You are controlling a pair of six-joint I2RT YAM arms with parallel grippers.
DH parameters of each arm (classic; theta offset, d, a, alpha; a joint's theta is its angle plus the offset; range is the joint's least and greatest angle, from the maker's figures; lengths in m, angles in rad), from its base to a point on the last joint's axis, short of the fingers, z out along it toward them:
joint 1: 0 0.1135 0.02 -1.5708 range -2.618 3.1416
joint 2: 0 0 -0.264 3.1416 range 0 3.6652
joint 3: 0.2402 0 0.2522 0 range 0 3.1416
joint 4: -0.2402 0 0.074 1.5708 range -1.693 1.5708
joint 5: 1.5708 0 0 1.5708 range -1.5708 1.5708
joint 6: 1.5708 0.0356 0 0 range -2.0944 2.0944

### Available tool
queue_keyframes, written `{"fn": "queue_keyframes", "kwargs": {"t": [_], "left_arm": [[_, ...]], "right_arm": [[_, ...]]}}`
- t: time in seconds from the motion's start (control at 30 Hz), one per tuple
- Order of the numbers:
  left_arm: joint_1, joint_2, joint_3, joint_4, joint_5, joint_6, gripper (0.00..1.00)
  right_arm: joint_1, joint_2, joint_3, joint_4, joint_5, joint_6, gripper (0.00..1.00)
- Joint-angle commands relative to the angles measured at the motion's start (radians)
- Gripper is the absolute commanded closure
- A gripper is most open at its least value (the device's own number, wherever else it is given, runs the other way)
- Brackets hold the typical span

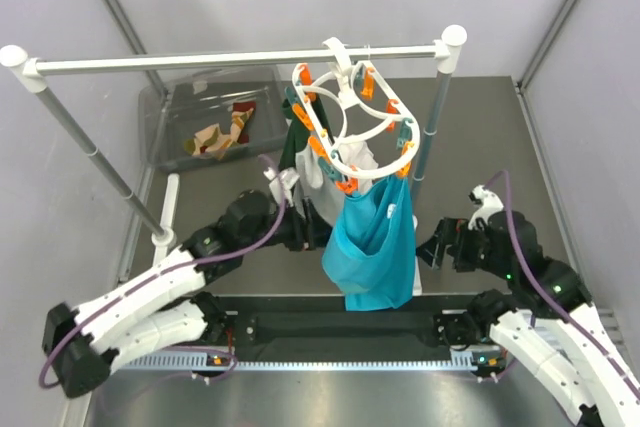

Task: Clip the socks to the hanger
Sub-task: Rotate the hanger at the clothesline.

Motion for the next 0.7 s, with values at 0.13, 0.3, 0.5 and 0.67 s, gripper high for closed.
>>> {"fn": "queue_keyframes", "kwargs": {"t": [0.13, 0.3, 0.5, 0.67], "left_arm": [[-0.007, -0.338, -0.096, 0.392, -0.016, 0.031, 0.29], [-0.007, -0.317, -0.104, 0.531, -0.003, 0.011, 0.29], [-0.01, -0.233, -0.106, 0.691, 0.05, -0.028, 0.28], [-0.053, -0.188, -0.032, 0.711, 0.045, 0.035, 0.29]], "right_arm": [[0.011, -0.072, 0.344, -0.001, -0.211, -0.075, 0.0], [-0.096, 0.061, 0.728, -0.136, -0.328, -0.153, 0.0], [-0.348, 0.172, 1.063, -0.231, -0.571, -0.236, 0.0], [-0.41, 0.195, 1.058, -0.181, -0.716, -0.162, 0.03]]}}
